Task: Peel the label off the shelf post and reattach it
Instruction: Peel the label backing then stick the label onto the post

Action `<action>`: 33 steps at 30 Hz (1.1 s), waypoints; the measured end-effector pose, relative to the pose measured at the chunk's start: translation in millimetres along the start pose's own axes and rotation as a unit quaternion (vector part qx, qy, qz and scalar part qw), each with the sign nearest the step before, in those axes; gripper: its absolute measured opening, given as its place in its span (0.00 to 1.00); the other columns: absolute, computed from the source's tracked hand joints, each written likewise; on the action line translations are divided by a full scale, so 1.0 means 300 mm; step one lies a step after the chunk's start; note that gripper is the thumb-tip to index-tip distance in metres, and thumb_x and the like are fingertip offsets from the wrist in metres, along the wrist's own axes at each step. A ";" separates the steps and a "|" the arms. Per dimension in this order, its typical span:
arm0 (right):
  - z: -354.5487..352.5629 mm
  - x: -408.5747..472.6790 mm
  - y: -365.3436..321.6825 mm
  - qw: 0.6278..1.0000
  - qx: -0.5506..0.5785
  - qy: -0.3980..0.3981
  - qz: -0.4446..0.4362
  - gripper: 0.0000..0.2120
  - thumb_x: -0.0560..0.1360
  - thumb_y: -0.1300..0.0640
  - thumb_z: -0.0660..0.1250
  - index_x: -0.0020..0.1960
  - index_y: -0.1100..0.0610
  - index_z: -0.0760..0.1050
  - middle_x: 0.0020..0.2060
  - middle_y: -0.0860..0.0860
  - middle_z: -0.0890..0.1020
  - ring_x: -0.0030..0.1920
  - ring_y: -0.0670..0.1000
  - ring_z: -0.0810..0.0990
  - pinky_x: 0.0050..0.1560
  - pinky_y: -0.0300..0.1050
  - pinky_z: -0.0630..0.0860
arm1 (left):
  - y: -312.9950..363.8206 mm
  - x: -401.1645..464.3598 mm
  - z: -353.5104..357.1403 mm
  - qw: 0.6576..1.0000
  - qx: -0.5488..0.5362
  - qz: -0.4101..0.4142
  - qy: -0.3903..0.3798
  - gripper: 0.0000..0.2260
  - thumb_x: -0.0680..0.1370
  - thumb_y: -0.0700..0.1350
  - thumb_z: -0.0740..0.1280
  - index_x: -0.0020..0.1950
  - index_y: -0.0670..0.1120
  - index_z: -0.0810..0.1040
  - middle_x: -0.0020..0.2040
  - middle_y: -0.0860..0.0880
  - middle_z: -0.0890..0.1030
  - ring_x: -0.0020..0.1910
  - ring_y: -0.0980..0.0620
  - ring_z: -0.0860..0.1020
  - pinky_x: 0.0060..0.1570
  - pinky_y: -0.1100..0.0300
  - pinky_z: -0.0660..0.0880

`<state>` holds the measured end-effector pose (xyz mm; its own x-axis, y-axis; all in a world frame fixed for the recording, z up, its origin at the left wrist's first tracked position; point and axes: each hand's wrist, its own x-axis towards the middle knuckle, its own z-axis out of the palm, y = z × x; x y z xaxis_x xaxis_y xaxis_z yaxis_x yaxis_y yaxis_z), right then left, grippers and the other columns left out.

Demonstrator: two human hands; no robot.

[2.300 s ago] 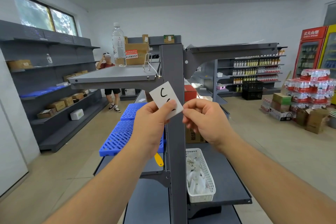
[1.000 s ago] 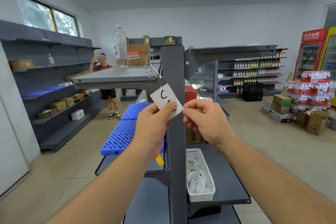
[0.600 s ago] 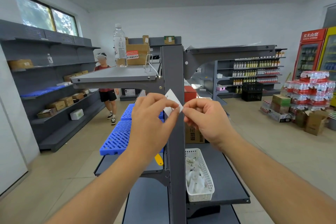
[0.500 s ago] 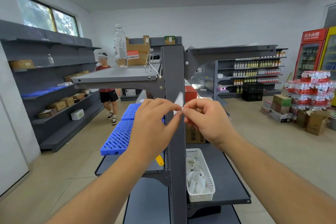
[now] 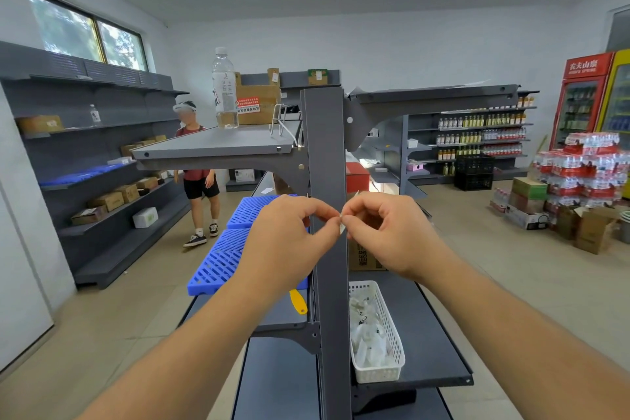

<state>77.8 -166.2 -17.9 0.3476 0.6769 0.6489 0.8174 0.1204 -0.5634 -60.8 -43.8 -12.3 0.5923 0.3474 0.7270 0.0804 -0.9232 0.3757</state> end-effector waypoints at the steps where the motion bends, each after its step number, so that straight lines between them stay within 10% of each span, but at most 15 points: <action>1: 0.001 0.000 0.003 1.000 0.002 0.003 0.000 0.06 0.78 0.61 0.70 0.45 0.53 0.83 0.35 0.50 0.84 0.37 0.54 0.82 0.41 0.51 0.81 | 0.000 0.000 0.005 1.000 -0.015 -0.010 0.002 0.05 0.76 0.52 0.69 0.46 0.58 0.86 0.37 0.57 0.83 0.43 0.54 0.75 0.34 0.68 0.69; 10: 0.002 0.011 0.058 0.998 0.026 0.047 0.040 0.07 0.76 0.64 0.69 0.41 0.55 0.82 0.33 0.52 0.85 0.33 0.49 0.81 0.38 0.42 0.78 | 0.002 0.021 0.024 0.965 -0.194 -0.173 0.028 0.07 0.77 0.42 0.70 0.43 0.51 0.86 0.36 0.53 0.84 0.29 0.60 0.76 0.27 0.68 0.72; 18: -0.001 0.008 0.204 0.986 0.052 0.062 0.145 0.07 0.77 0.61 0.69 0.40 0.55 0.83 0.32 0.51 0.86 0.34 0.49 0.81 0.45 0.60 0.82 | -0.024 0.035 0.026 0.954 -0.208 -0.210 0.054 0.09 0.79 0.45 0.69 0.41 0.55 0.85 0.37 0.55 0.84 0.25 0.60 0.71 0.29 0.63 0.73; 33: 0.061 -0.121 0.614 0.919 -0.228 -0.068 0.315 0.09 0.74 0.58 0.62 0.35 0.54 0.73 0.29 0.48 0.78 0.30 0.49 0.75 0.29 0.43 0.69 | -0.090 0.031 0.027 0.949 -0.201 -0.227 0.087 0.08 0.78 0.43 0.69 0.43 0.51 0.87 0.37 0.53 0.86 0.28 0.62 0.74 0.29 0.69 0.69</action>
<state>207.4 -155.5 -154.7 0.7827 0.5957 0.1801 0.5918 -0.6228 -0.5118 -51.0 -16.8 -20.3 0.4268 0.7480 0.5082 -0.0381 -0.5466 0.8365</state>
